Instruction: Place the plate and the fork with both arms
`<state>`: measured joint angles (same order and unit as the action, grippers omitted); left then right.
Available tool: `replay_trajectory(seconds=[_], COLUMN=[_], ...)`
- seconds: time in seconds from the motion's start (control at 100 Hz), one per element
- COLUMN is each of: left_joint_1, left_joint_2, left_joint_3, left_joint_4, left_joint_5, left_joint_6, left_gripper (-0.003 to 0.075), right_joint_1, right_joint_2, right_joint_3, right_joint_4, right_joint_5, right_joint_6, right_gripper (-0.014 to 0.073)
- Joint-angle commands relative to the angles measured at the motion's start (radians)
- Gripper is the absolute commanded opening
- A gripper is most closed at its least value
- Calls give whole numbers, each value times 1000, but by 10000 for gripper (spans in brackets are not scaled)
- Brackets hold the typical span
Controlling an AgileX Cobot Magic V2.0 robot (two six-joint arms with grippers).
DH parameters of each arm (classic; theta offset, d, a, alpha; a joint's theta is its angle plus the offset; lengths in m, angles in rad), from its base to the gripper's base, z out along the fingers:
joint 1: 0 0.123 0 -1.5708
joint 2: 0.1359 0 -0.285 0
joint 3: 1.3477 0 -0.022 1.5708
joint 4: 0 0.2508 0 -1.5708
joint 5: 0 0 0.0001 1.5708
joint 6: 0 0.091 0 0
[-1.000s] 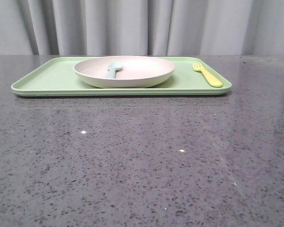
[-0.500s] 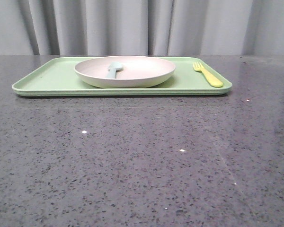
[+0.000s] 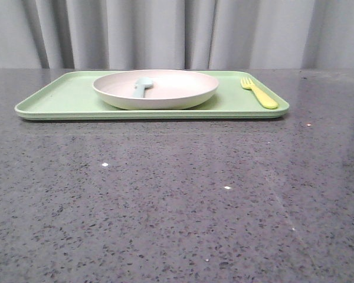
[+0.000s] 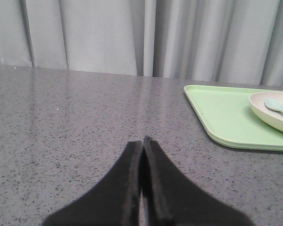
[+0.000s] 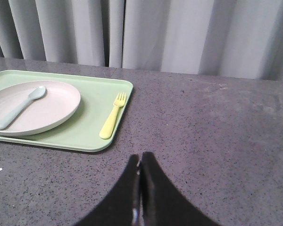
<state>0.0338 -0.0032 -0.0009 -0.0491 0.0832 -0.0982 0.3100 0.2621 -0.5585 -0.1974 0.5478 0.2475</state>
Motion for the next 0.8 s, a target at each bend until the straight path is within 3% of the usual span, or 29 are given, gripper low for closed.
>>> replay_trajectory(seconds=[0.0,0.38,0.55,0.79], left_joint_1=[0,0,0,0], left_joint_2=[-32,-32,-32,-32], left_joint_3=[14,14,14,14], left_joint_4=[-5,-5,-5,-5], left_joint_5=[-83,-83,-83,-83], left_joint_6=[-4,-4,-4,-4], left_gripper=[-20,-20,-20,-20], right_joint_1=[-6,-6,-19,-149], right_joint_2=[7,8,8,3], right_joint_3=[-24,7,80,246], right_joint_4=[-21,-46,-25,81], right_joint_5=[-78,-107,-279,-502], right_joint_6=[-2,-2,-2,-16], right_gripper=[-67,-67,-67,-67])
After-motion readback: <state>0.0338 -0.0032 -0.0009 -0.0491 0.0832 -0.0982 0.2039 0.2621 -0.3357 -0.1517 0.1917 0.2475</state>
